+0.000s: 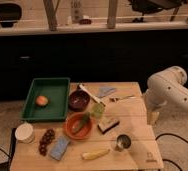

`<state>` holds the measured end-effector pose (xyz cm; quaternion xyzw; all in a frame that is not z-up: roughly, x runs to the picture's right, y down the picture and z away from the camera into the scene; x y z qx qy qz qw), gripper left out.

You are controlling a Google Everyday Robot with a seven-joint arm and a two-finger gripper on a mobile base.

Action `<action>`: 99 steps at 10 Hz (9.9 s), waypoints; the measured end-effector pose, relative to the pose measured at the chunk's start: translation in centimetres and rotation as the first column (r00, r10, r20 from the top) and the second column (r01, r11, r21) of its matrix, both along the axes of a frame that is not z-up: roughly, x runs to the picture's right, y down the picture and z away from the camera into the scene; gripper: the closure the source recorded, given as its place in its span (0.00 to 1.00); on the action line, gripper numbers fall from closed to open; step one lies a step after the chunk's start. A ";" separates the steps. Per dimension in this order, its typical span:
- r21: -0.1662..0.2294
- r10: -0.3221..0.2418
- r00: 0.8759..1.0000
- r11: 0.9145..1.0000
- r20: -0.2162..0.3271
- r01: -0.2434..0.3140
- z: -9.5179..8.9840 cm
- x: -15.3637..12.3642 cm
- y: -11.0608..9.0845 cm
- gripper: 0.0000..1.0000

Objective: Place fork in metal cup

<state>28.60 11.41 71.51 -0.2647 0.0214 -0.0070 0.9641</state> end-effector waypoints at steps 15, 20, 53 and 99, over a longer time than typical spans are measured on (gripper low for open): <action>0.054 -0.107 0.992 0.993 0.063 0.104 6.0 -2.8 0.2 0.20; 0.063 -0.156 0.984 0.987 0.089 0.151 7.2 -3.7 -0.3 0.20; -0.017 -0.170 0.964 0.984 0.203 0.177 16.6 -5.7 -2.9 0.20; -0.142 0.059 0.985 0.989 0.162 -0.036 24.3 -4.9 -1.8 0.28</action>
